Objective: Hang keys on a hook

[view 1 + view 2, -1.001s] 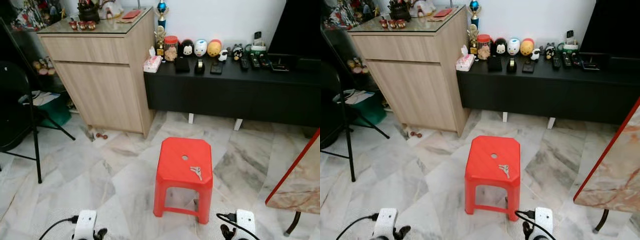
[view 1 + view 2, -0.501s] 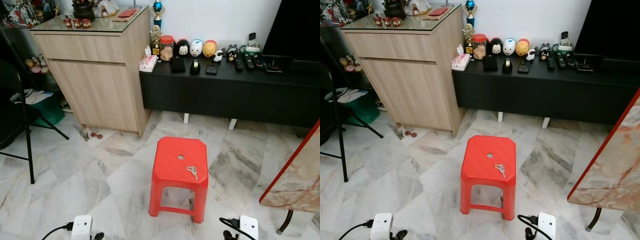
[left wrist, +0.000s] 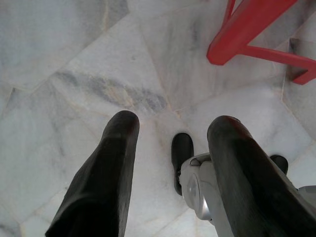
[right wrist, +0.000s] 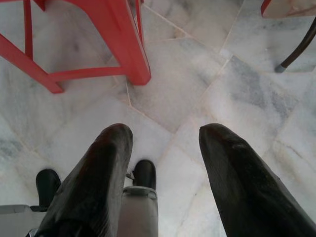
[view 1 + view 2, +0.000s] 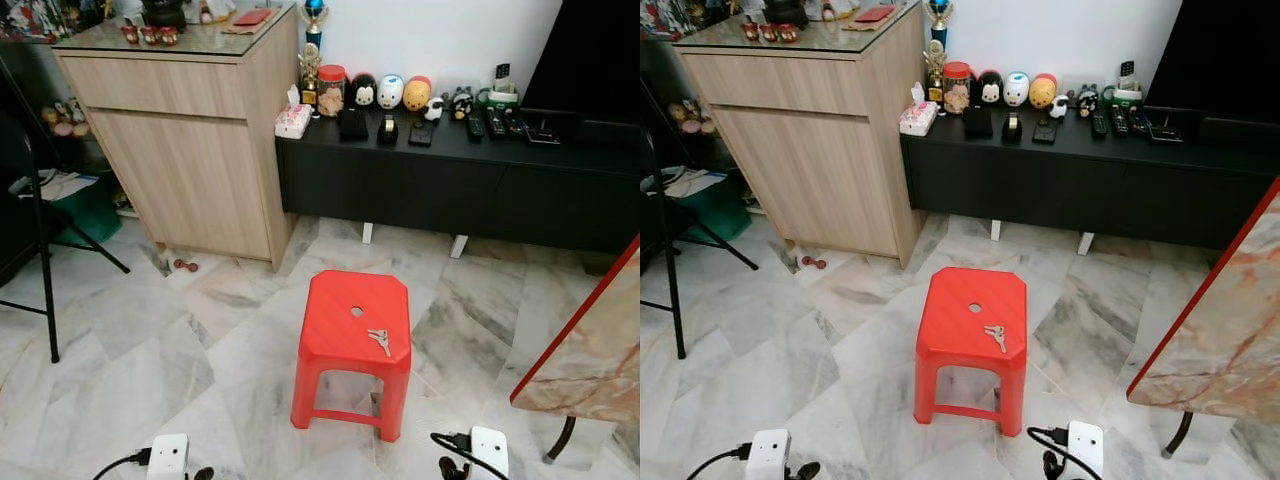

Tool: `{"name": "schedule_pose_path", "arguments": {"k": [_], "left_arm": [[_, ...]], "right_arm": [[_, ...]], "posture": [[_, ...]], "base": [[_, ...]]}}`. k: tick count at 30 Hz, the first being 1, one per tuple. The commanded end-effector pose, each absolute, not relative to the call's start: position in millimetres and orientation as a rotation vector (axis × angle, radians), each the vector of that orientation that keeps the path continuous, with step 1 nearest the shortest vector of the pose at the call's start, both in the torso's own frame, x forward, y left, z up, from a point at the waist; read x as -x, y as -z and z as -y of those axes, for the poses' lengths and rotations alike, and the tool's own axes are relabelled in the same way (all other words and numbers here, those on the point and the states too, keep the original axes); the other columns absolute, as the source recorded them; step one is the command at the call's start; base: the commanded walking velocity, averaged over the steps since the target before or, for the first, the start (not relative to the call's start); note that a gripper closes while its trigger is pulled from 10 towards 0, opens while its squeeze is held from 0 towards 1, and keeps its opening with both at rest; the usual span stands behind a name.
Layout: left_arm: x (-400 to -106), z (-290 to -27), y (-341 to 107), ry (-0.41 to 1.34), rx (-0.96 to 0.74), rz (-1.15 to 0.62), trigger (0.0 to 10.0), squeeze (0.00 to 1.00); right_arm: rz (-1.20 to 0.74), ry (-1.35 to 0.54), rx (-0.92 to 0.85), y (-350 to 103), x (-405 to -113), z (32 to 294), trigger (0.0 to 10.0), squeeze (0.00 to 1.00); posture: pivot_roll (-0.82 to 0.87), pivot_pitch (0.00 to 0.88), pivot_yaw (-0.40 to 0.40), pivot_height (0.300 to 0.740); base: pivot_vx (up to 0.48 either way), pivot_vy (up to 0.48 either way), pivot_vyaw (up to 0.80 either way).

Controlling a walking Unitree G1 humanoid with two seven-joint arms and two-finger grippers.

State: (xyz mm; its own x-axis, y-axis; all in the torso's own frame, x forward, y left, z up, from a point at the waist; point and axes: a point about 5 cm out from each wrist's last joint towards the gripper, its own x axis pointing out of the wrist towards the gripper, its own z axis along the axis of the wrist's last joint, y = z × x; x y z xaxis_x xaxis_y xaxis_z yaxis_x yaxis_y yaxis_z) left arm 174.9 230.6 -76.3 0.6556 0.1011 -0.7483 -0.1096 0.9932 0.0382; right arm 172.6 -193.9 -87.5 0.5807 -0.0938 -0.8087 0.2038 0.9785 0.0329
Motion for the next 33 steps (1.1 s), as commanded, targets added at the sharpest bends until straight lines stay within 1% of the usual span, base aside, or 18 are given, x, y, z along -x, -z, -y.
{"name": "schedule_pose_path", "arguments": {"k": [1, 19, 25, 33], "left_arm": [[-172.5, -231.7, 77.1, -0.122, 0.007, -0.852, 10.0, 0.0], [-176.1, -229.6, 75.8, -0.1, 0.0, -0.845, 10.0, 0.0], [-176.9, -229.8, 75.4, -0.105, 0.003, -0.842, 10.0, 0.0], [-176.8, -230.7, 75.3, -0.11, -0.001, -0.844, 10.0, 0.0]], "right_arm": [[-0.952, 0.178, -0.128, 89.4, -168.6, 193.5, 10.0, 0.0], [-0.96, 0.185, -0.136, 91.2, -164.6, 193.1, 10.0, 0.0], [-0.958, 0.184, -0.135, 90.8, -165.5, 193.0, 10.0, 0.0], [-0.952, 0.169, -0.124, 90.2, -166.8, 192.4, 10.0, 0.0]], "posture": [[0.11, 0.033, -0.022, 0.74], [0.11, 0.02, -0.015, 0.74], [0.11, 0.036, -0.018, 0.74], [0.11, 0.037, -0.017, 0.74]], "base": [[0.0, 0.0, 0.0], [0.0, 0.0, 0.0], [0.0, 0.0, 0.0], [0.0, 0.0, 0.0]]}}
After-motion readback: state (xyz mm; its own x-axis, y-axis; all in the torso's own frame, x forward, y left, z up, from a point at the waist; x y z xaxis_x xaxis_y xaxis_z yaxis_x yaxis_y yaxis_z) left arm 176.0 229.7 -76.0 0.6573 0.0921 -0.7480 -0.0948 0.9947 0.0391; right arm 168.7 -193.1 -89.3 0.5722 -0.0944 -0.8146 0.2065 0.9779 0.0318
